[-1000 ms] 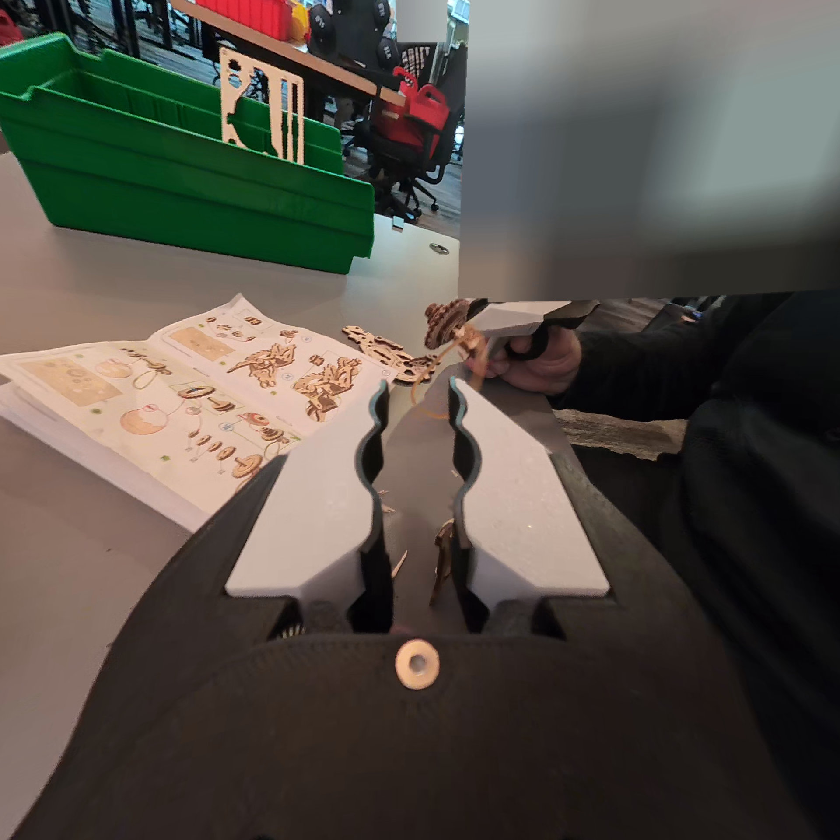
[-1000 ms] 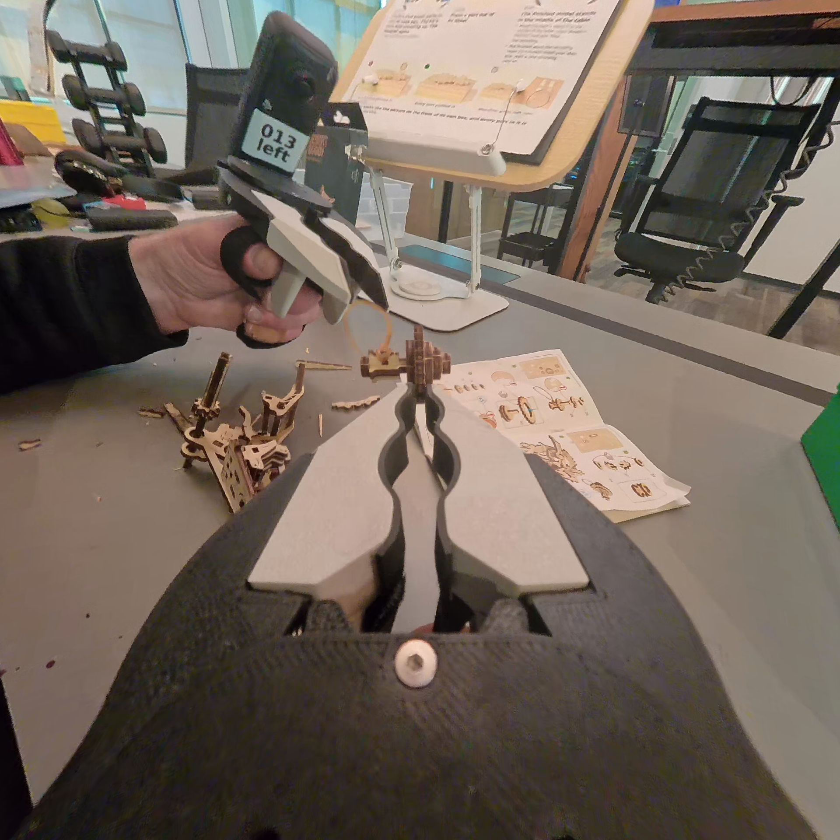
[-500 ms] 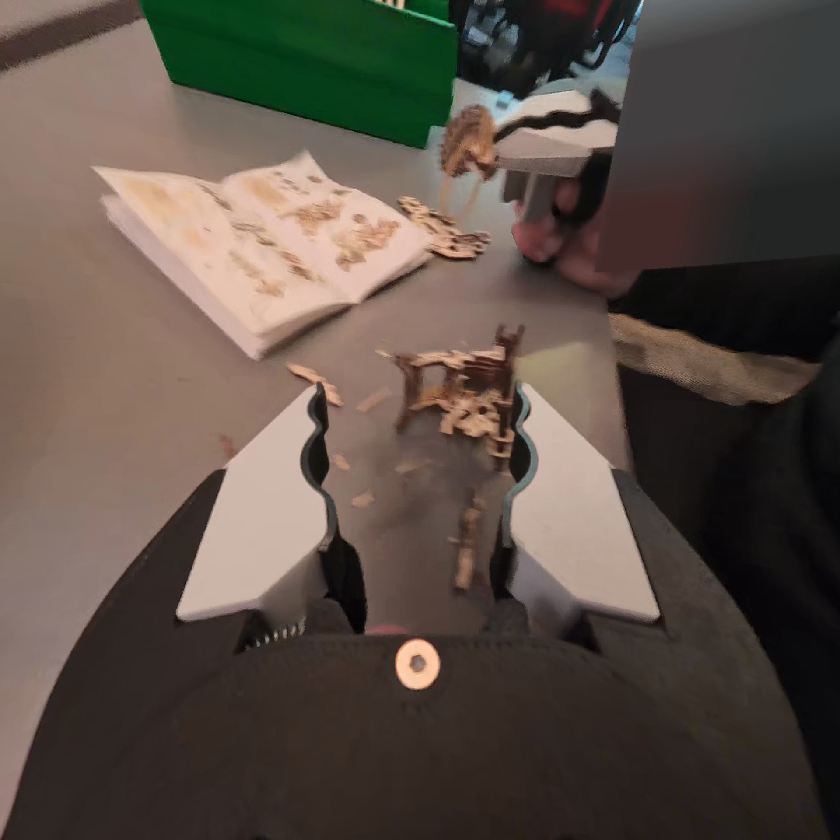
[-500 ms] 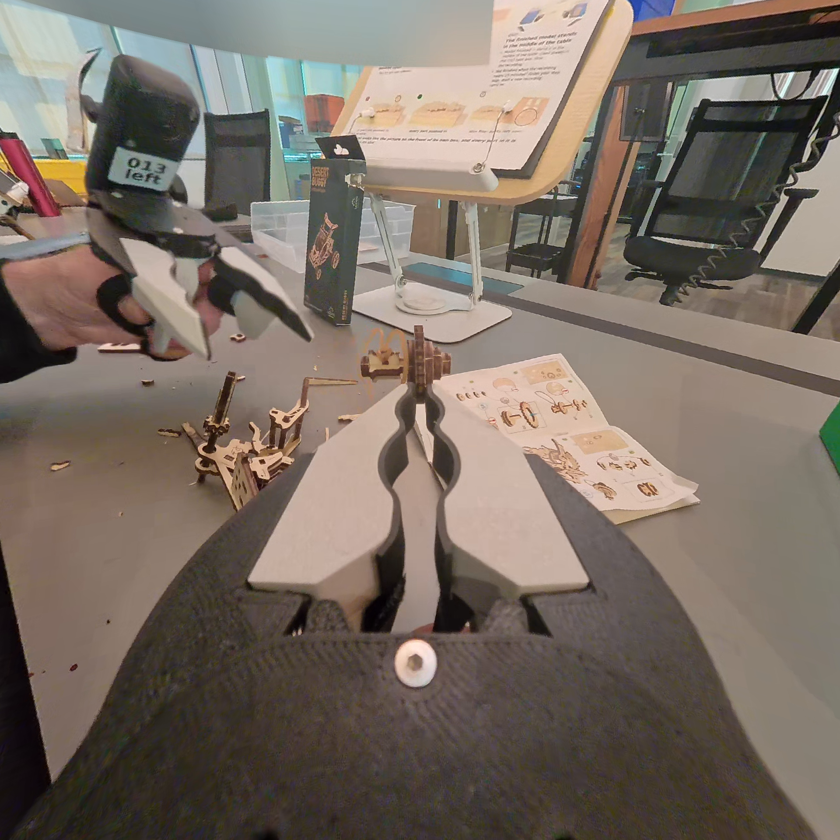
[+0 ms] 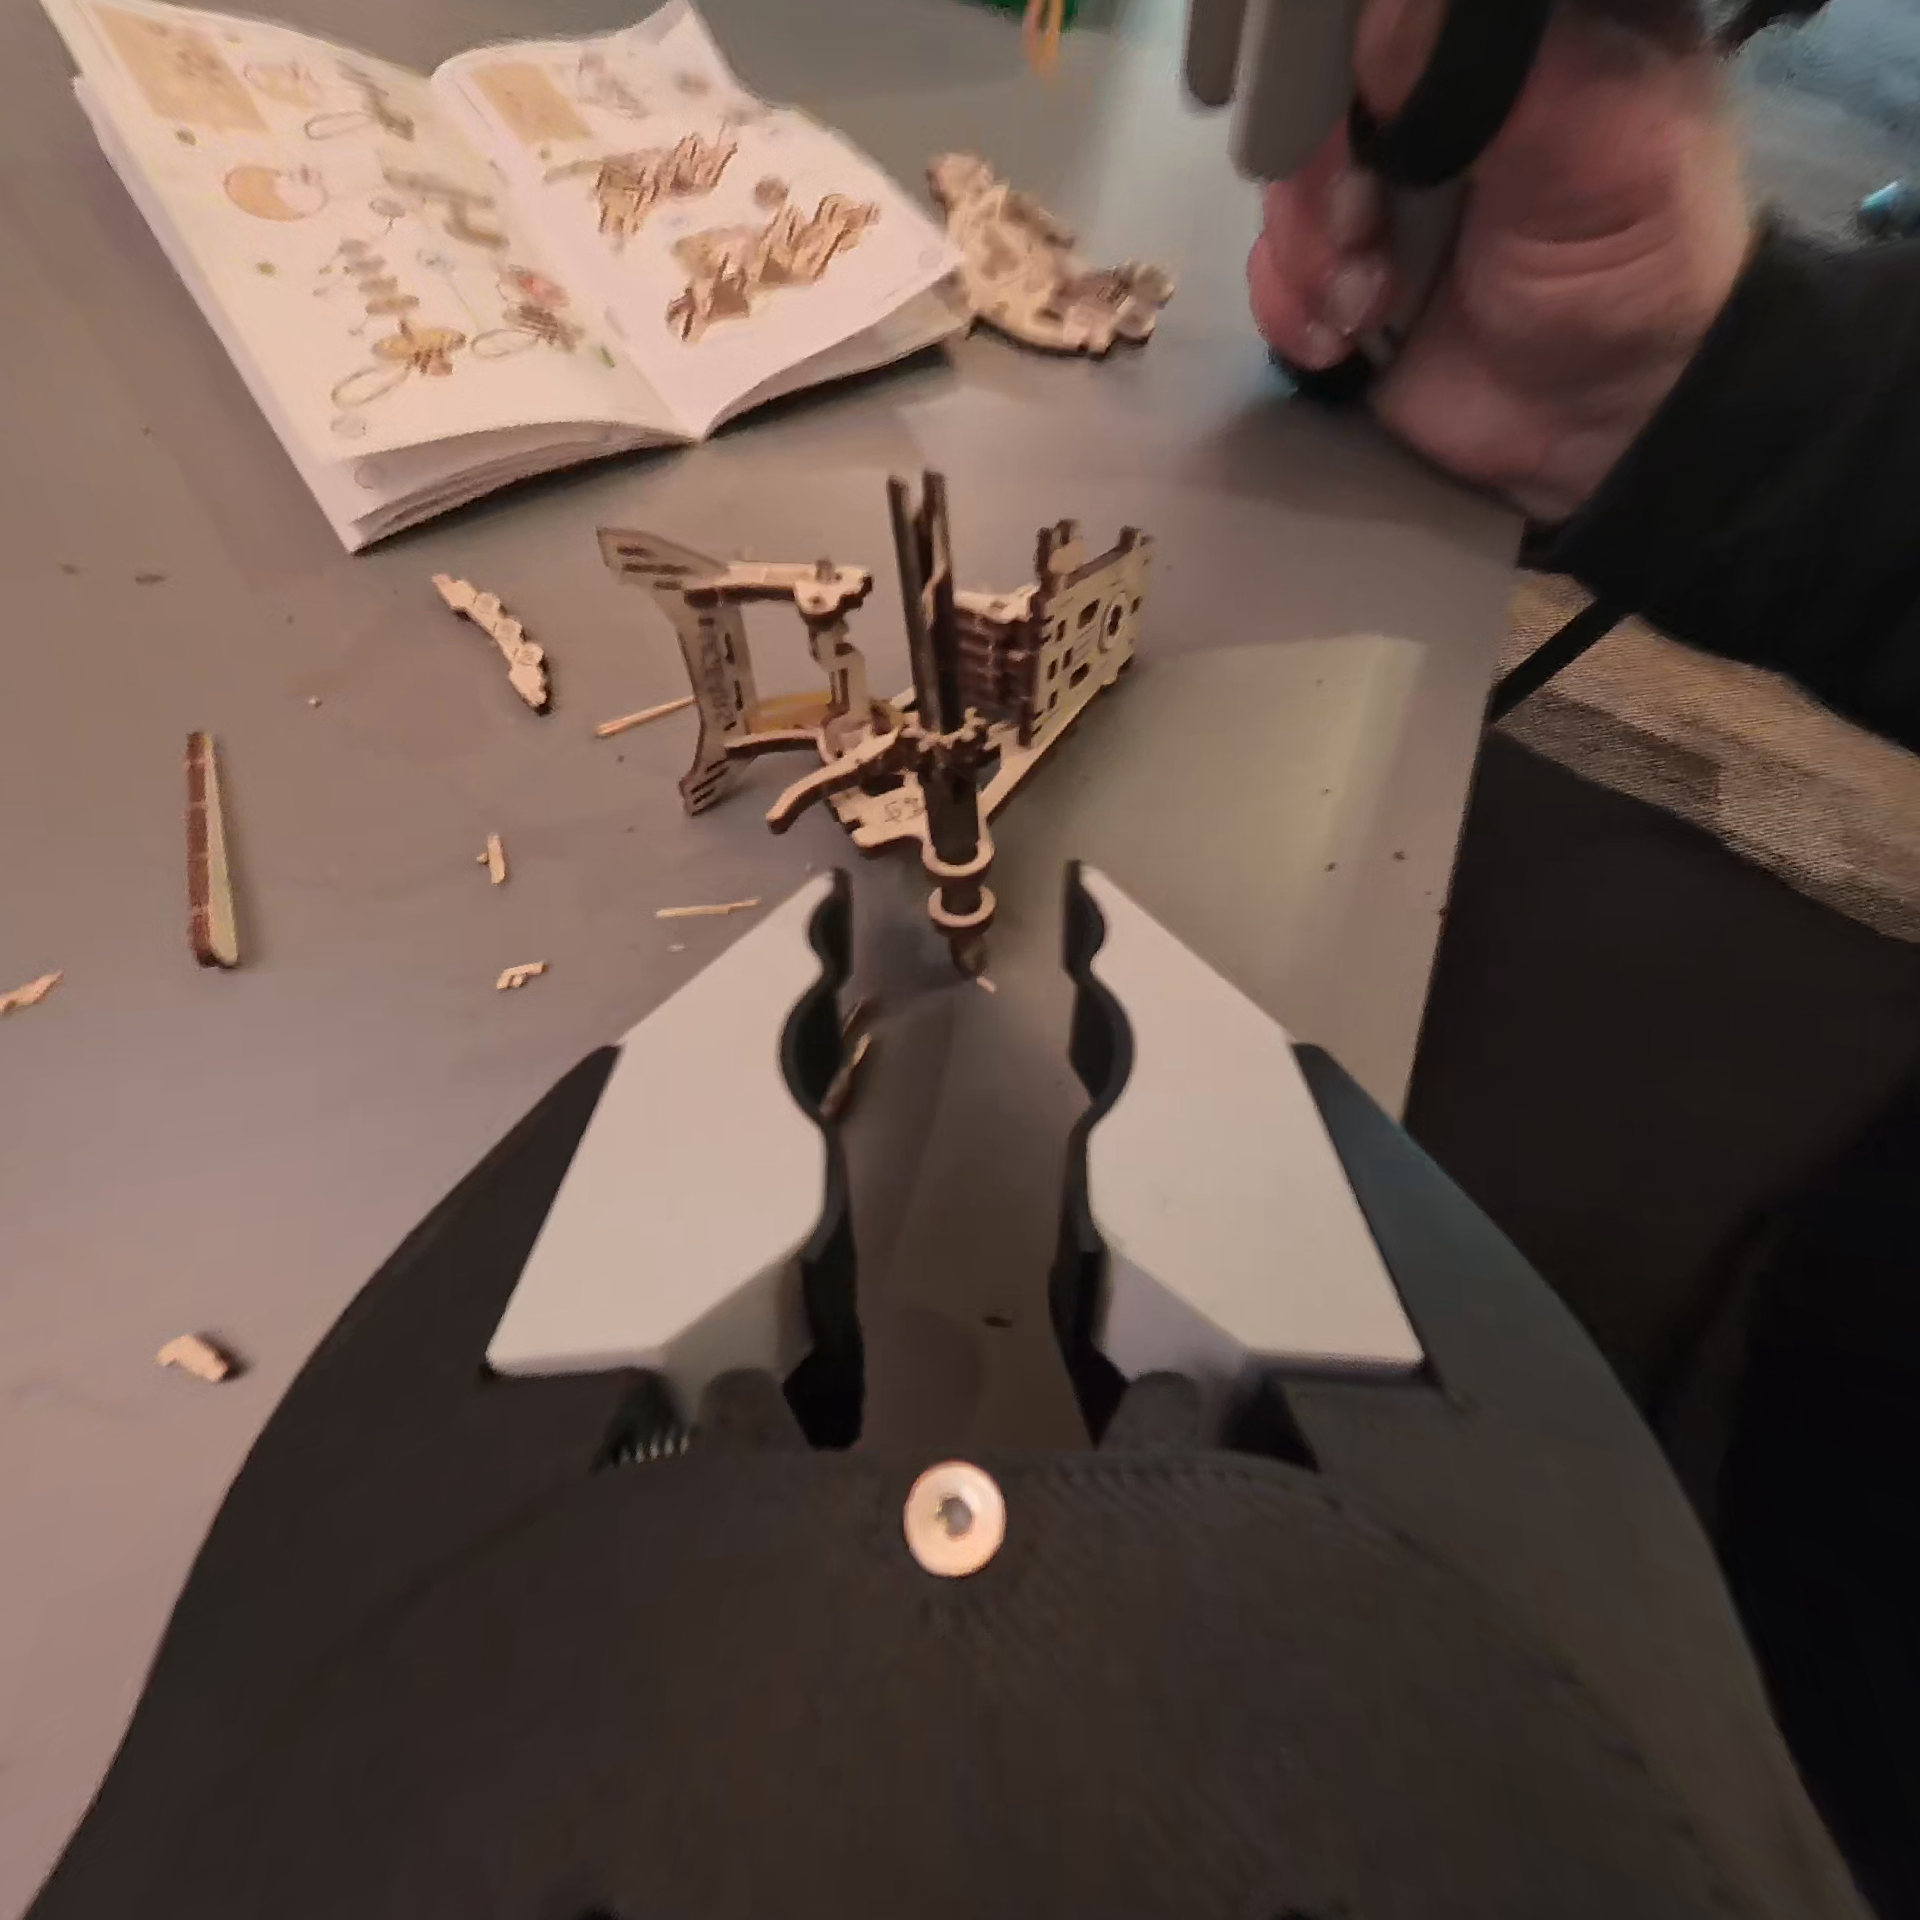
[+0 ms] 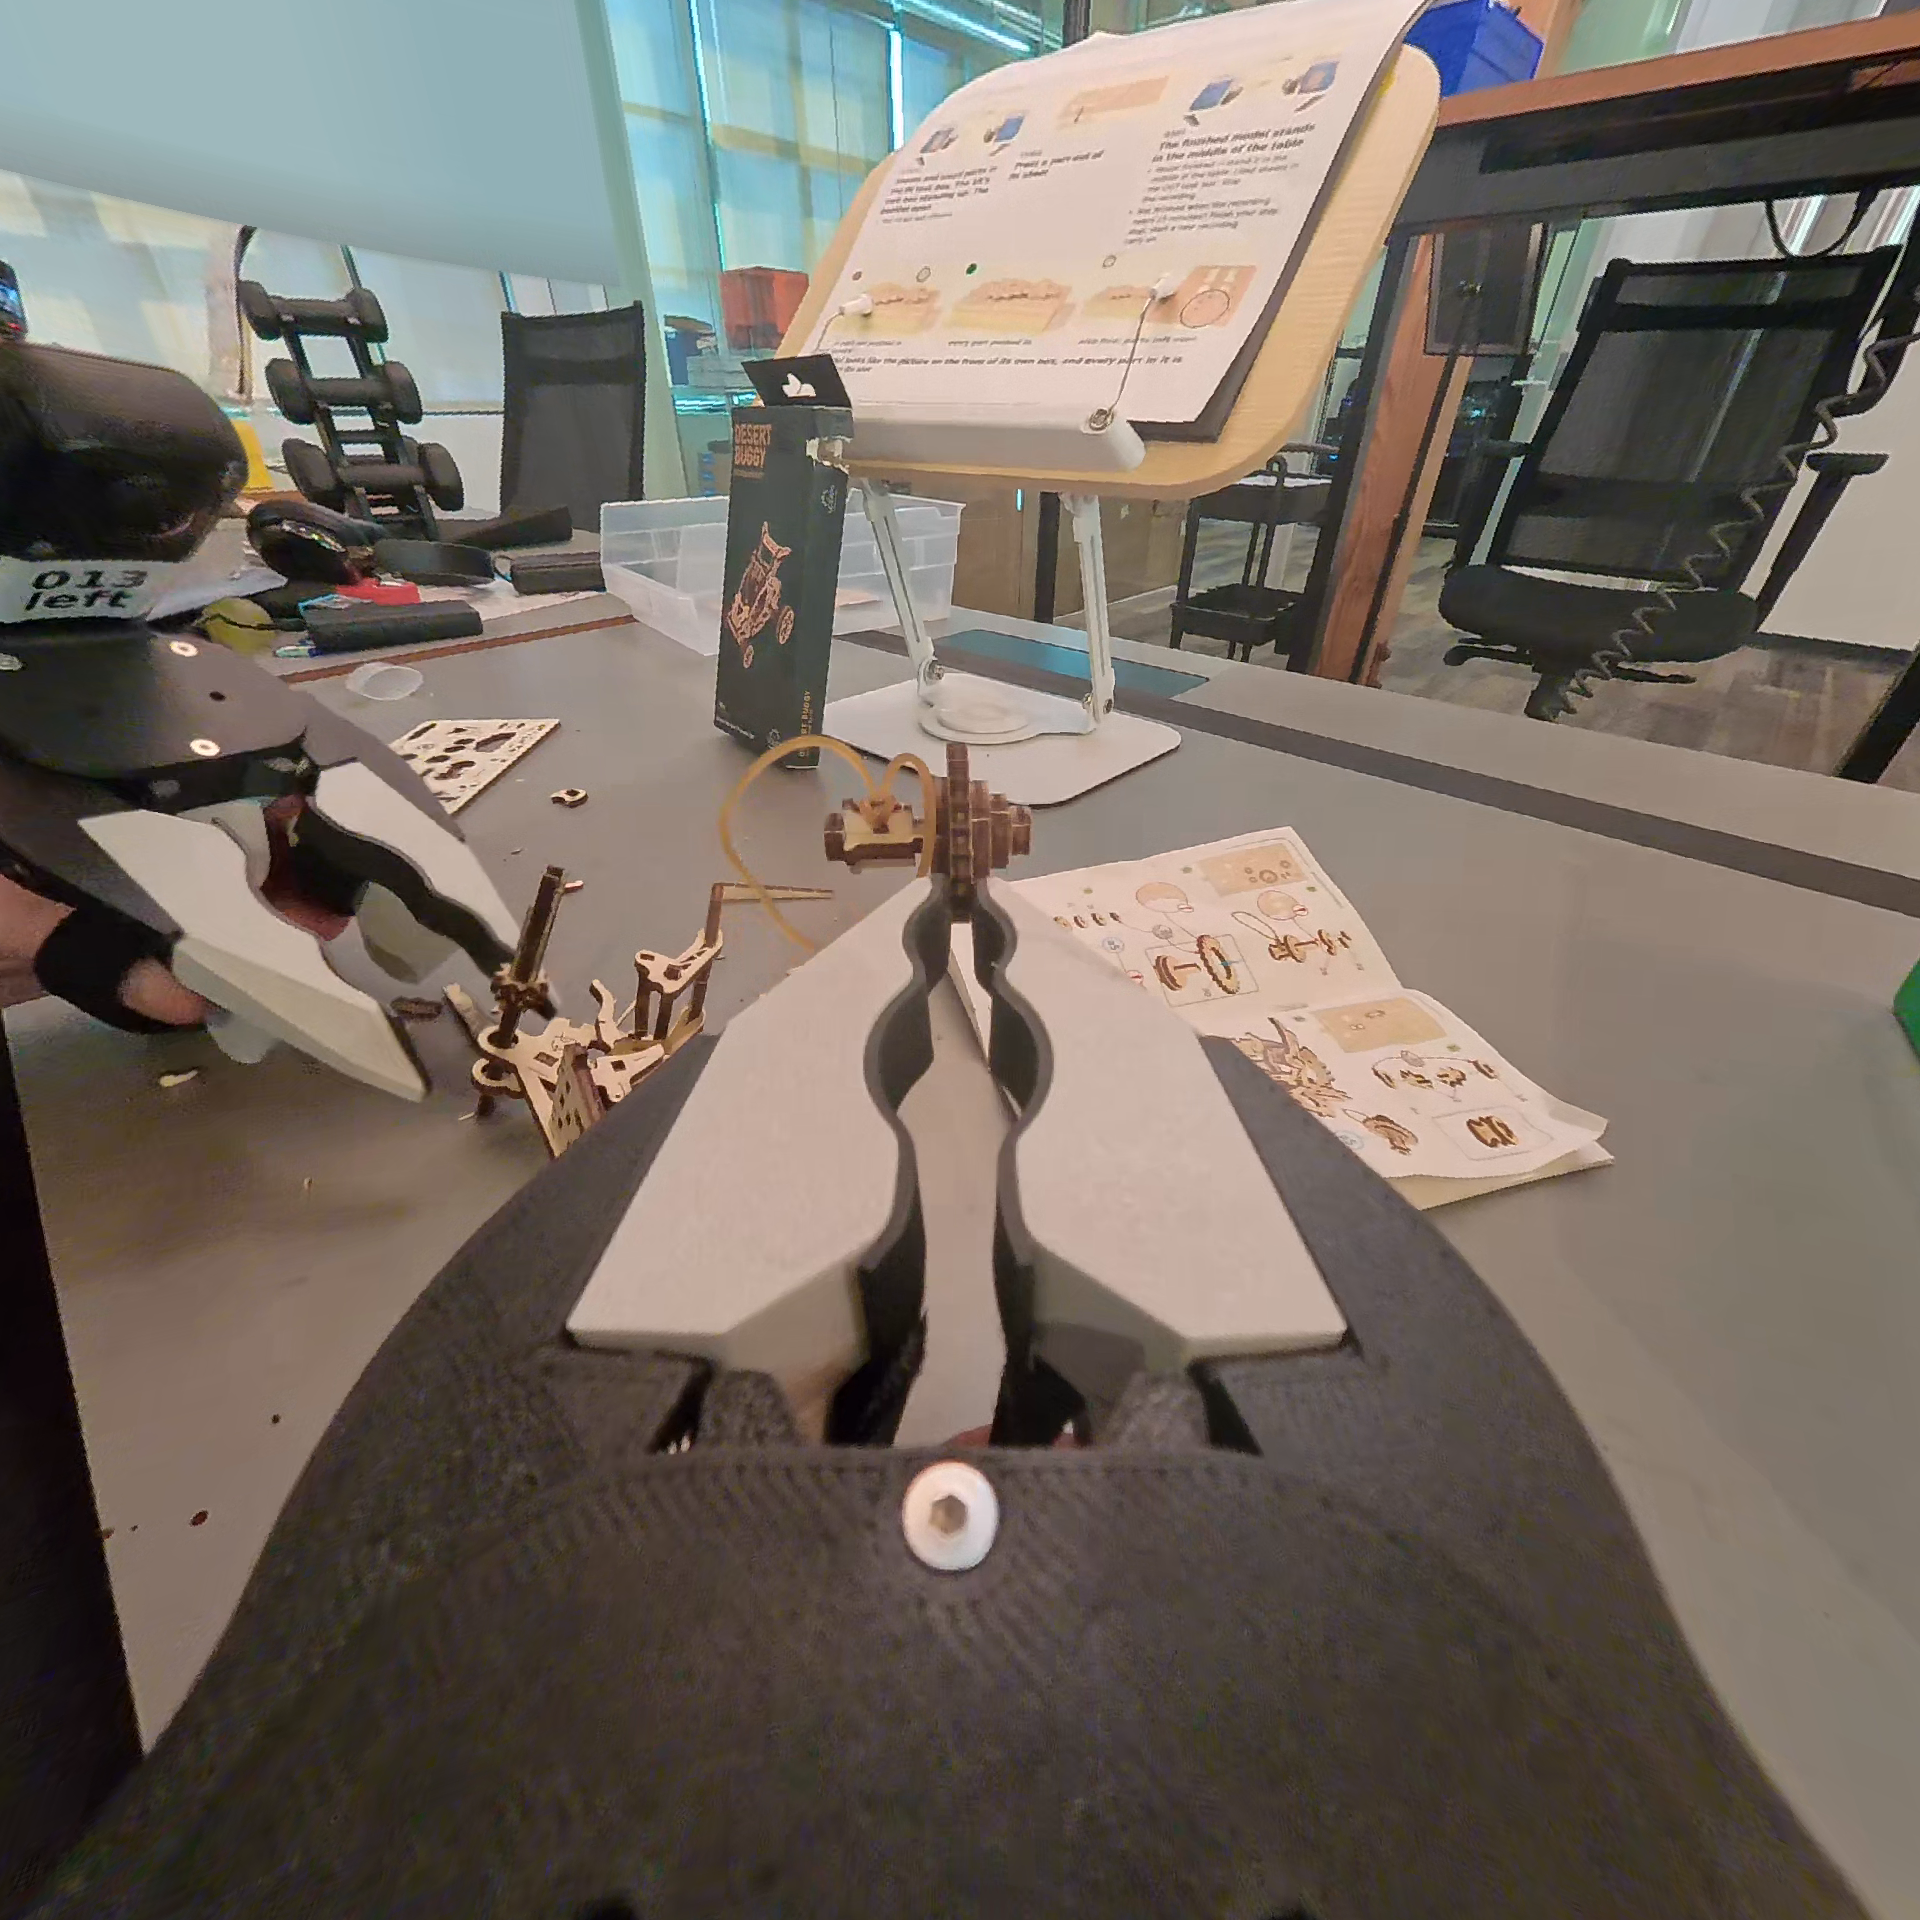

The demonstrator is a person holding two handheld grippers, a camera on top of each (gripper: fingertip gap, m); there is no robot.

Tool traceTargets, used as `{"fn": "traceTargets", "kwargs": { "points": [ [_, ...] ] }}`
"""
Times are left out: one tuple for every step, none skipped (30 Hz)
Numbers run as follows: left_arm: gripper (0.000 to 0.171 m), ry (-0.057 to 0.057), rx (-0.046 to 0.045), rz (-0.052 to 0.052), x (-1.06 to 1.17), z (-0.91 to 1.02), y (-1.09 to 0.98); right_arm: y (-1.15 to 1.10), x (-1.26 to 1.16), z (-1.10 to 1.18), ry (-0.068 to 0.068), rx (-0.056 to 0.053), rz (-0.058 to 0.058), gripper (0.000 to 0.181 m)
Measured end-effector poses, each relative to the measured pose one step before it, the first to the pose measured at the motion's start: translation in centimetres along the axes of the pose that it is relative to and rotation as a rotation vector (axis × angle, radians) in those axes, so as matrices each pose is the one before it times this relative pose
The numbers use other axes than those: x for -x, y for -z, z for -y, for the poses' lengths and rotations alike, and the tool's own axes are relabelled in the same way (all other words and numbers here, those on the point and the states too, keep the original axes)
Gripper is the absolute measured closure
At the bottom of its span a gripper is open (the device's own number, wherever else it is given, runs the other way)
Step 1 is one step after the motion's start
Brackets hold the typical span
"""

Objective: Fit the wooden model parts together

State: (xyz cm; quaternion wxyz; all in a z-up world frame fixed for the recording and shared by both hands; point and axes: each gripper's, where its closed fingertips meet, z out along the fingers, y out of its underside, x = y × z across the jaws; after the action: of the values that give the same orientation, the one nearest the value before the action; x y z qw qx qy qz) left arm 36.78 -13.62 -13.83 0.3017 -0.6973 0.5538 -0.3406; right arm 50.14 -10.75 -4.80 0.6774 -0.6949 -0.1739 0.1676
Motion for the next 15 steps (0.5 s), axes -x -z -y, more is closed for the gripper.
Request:
{"fn": "traceTargets", "kwargs": {
  "points": [
    [0.136, -0.0073, 0.01076, 0.0208, 0.164, -0.083, -0.137, 0.004, 0.035, -0.001, 0.0019, 0.0, 0.0009, 0.181],
    [0.141, -0.0123, -0.00524, 0.0083, -0.036, 0.181, -0.059, 0.01, 0.028, 0.006, 0.0009, -0.0004, 0.0011, 0.181],
    [0.147, -0.0061, 0.00005, 0.0049, -0.054, 0.082, -0.106, 0.02, 0.028, 0.013, -0.0001, -0.001, 0.0009, 0.181],
    [0.153, -0.003, 0.01665, -0.0013, -0.082, -0.229, -0.186, 0.022, 0.017, 0.018, -0.0007, -0.0013, 0.0005, 0.181],
    [0.159, -0.002, 0.01768, 0.0069, 0.029, -0.237, -0.128, 0.022, 0.002, 0.02, -0.0009, -0.0015, 0.0009, 0.181],
    [0.161, -0.004, -0.0023, 0.0108, 0.065, 0.047, -0.018, 0.024, 0.008, 0.022, -0.0005, -0.0016, 0.0006, 0.181],
    [0.161, -0.0062, -0.00411, 0.0029, -0.032, 0.09, -0.004, 0.026, 0.017, 0.018, -0.0006, -0.0014, 0.0011, 0.181],
    [0.161, -0.0057, -0.00002, 0.0022, -0.009, 0.035, -0.021, 0.019, 0.023, 0.015, -0.001, -0.0011, 0.0017, 0.181],
    [0.161, -0.0078, 0.00048, 0.0017, 0.017, 0.037, -0.026, 0.013, 0.012, 0.011, -0.0005, -0.0008, 0.0016, 0.181],
    [0.162, -0.0082, -0.00268, 0.003, 0.032, 0.086, -0.005, 0.009, 0.018, -0.001, -0.0001, 0.0001, 0.0009, 0.181],
    [0.162, -0.0046, -0.00273, 0.0019, 0.056, 0.095, 0.038, -0.007, 0.022, -0.002, 0.0, 0.0009, 0.0013, 0.181],
    [0.162, -0.0019, -0.00496, -0.0005, 0.079, 0.138, 0.079, -0.015, 0.064, -0.015, 0.0004, 0.0011, 0.0032, 0.181],
    [0.162, 0.002, -0.00265, -0.0075, 0.047, 0.083, 0.084, -0.01, 0.091, -0.018, 0.0007, 0.0013, 0.0043, 0.181],
    [0.162, 0.0077, -0.00031, -0.0091, 0.084, 0.039, 0.06, -0.032, 0.109, -0.034, 0.0003, 0.0025, 0.0059, 0.181],
    [0.162, 0.0137, -0.00171, -0.0102, 0.112, 0.024, 0.046, -0.031, 0.209, -0.047, -0.0004, 0.0035, 0.0105, 0.181]
  ]
}}
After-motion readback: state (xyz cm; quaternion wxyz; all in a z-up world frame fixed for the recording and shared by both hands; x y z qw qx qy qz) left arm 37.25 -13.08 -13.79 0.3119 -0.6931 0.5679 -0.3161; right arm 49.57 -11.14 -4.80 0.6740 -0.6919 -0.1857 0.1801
